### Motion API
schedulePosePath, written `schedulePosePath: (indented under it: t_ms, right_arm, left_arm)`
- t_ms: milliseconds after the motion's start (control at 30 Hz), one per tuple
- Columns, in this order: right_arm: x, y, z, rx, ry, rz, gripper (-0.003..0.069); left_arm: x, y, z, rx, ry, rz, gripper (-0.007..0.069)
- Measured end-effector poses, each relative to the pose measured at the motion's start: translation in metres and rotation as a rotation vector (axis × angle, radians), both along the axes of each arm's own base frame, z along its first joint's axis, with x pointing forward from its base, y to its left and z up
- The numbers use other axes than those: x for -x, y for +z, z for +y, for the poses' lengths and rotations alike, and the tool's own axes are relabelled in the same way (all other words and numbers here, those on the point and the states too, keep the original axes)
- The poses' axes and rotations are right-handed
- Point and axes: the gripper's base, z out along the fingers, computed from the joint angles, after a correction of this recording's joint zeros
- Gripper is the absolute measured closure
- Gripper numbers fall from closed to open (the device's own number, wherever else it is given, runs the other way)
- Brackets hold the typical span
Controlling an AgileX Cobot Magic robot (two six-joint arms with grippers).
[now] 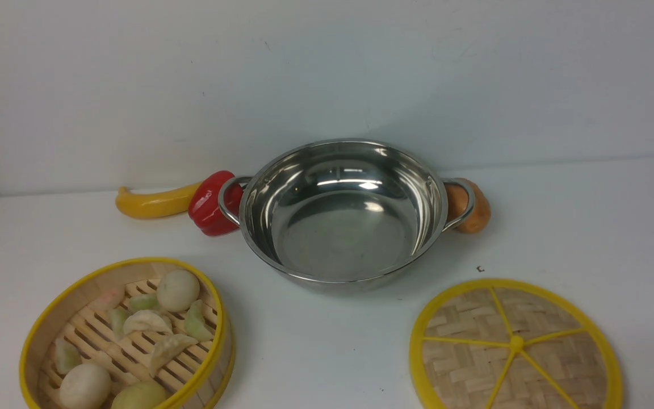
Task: Place the steamer in the pot on the white table, and put the lid on the steamer.
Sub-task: 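Grasp the rim of the steamer basket holding the buns with the left gripper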
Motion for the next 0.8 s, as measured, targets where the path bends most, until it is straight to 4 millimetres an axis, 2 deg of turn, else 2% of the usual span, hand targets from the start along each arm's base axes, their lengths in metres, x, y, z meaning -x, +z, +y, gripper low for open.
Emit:
schedulePosePath:
  t_ms: [567,700,800]
  right_arm:
    - [0.0,0.0,0.0,0.0,0.0,0.0,0.0416]
    - [0.0,0.0,0.0,0.0,0.0,0.0,0.0416]
    - [0.0,0.0,0.0,0.0,0.0,0.0,0.0416]
  left_arm:
    - [-0.001,0.003,0.0,-0.015,0.001,-0.029,0.0383]
    - [-0.003,0.016,-0.001,0.176,0.023,-0.203,0.0383]
    - [-0.004,0.023,-0.001,0.257,0.033,-0.289,0.0383]
